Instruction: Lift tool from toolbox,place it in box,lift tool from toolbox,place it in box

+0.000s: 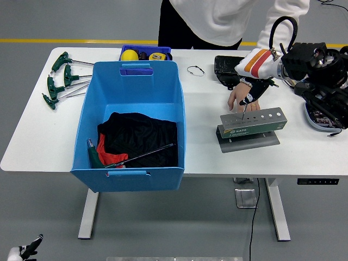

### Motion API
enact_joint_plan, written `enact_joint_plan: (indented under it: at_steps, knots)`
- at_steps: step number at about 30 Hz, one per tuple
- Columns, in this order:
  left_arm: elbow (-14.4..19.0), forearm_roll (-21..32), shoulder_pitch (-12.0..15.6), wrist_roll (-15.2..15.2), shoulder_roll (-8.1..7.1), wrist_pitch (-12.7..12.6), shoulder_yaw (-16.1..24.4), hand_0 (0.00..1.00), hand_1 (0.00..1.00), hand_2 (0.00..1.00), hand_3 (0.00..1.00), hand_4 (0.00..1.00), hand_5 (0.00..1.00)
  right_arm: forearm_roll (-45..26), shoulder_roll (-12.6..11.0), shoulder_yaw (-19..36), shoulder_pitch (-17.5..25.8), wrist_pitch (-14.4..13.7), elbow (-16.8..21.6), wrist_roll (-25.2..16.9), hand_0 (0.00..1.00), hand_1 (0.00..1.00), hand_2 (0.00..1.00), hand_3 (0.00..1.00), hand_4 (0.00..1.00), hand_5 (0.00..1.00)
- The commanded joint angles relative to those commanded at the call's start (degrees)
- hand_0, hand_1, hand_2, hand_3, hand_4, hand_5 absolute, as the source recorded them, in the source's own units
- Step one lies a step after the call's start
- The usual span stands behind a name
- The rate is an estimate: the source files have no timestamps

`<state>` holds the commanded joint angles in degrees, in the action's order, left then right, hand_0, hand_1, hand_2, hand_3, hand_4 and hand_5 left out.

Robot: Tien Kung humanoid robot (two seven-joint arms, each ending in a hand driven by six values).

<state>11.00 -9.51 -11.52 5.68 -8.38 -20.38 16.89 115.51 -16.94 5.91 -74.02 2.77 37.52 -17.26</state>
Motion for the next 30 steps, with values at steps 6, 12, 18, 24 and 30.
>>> enact_joint_plan:
  at_steps: [6,12,18,24,30]
  knots:
    - [-0.20,-1.14,0.68,-0.24,-0.26,-0.01,1.02,0.702,0.620,0.699,0.702,0.757,0.698,-2.13,-1.55,-1.05,-1.91,0.17,1.92,0.95,0.002,0.002,0.017,0.002,0.898,0.639]
    - [-0.36,-2.83,1.12,-0.68,-0.30,0.15,2.45,0.697,0.616,0.699,0.702,0.757,0.699,-3.62,-2.30,-1.93,-3.17,0.08,3.26,1.54,0.002,0.002,0.017,0.002,0.883,0.626]
    - [-0.50,-3.96,1.42,-0.89,-0.33,0.26,3.48,0.698,0.618,0.698,0.703,0.756,0.699,-5.49,-2.72,-3.58,-4.71,-1.20,5.68,2.48,0.002,0.002,0.016,0.002,0.875,0.620]
    - [-0.68,-5.69,1.62,-1.18,-0.29,0.38,5.06,0.698,0.617,0.697,0.704,0.756,0.698,-7.99,-2.46,-4.52,-6.68,-2.90,9.39,4.31,0.002,0.002,0.016,0.002,0.873,0.616]
    - [-0.69,-6.92,1.79,-1.47,-0.27,0.38,5.93,0.696,0.617,0.697,0.704,0.756,0.700,-7.43,-0.89,-0.60,-9.10,-2.01,12.60,5.15,0.002,0.002,0.016,0.002,0.871,0.617]
